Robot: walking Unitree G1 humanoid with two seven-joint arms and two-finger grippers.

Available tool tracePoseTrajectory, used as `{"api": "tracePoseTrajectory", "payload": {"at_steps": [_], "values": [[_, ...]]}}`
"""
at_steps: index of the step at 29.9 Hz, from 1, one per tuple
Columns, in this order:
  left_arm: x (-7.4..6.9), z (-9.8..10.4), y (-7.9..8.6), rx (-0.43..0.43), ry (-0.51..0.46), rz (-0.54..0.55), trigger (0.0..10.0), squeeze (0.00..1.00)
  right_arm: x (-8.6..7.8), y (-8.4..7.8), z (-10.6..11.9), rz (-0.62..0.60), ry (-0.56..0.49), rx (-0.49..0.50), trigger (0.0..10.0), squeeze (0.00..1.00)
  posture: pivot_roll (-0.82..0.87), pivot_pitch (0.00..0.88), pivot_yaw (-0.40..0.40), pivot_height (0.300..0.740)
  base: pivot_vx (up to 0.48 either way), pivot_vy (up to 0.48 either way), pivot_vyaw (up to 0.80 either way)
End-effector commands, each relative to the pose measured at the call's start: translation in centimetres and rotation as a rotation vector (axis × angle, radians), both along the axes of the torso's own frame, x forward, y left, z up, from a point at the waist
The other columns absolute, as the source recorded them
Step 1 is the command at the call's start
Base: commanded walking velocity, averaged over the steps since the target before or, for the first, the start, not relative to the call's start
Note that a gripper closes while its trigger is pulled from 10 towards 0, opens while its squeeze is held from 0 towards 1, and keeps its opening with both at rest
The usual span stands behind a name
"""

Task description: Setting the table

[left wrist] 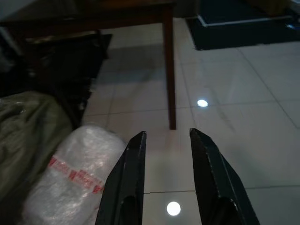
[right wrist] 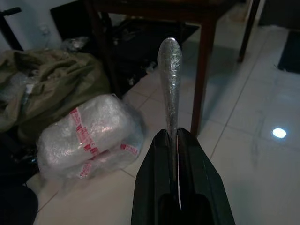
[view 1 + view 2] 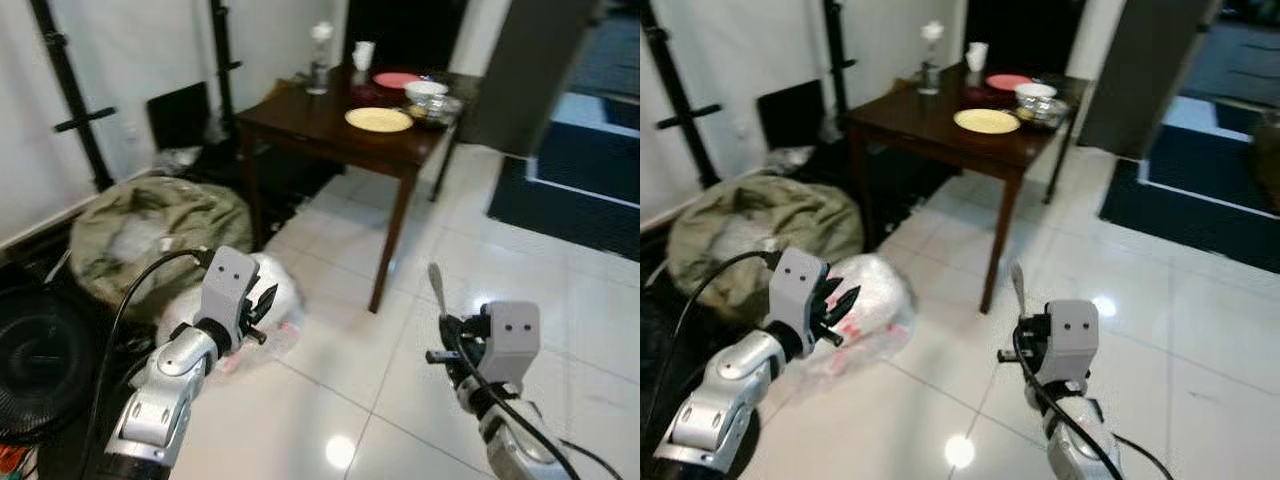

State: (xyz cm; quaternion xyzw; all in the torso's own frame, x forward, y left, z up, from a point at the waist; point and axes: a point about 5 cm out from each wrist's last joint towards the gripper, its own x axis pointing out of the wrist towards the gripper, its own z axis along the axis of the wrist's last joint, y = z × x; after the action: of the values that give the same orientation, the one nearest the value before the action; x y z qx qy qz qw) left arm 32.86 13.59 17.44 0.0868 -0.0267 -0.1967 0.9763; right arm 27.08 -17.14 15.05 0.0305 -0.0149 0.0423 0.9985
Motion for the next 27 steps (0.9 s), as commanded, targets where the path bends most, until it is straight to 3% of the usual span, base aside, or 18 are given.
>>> {"api": "tracePoseTrajectory", "payload": {"at_steps": [1, 27], "values": [[-0.06, -0.39, -0.06, -0.011, 0.022, -0.001, 10.0, 0.0, -0.1, -0.25, -0.11, -0.011, 0.007, -0.008, 10.0, 0.0, -0.05, 0.063, 0.084, 0.74, 0.0, 0.0, -0.76], [0.28, -0.34, -0.65, -0.013, 0.017, -0.022, 10.0, 0.0, -0.27, -0.17, 0.68, 0.016, -0.044, -0.075, 10.0, 0.0, -0.07, 0.059, 0.092, 0.74, 0.0, 0.0, -0.76]]}}
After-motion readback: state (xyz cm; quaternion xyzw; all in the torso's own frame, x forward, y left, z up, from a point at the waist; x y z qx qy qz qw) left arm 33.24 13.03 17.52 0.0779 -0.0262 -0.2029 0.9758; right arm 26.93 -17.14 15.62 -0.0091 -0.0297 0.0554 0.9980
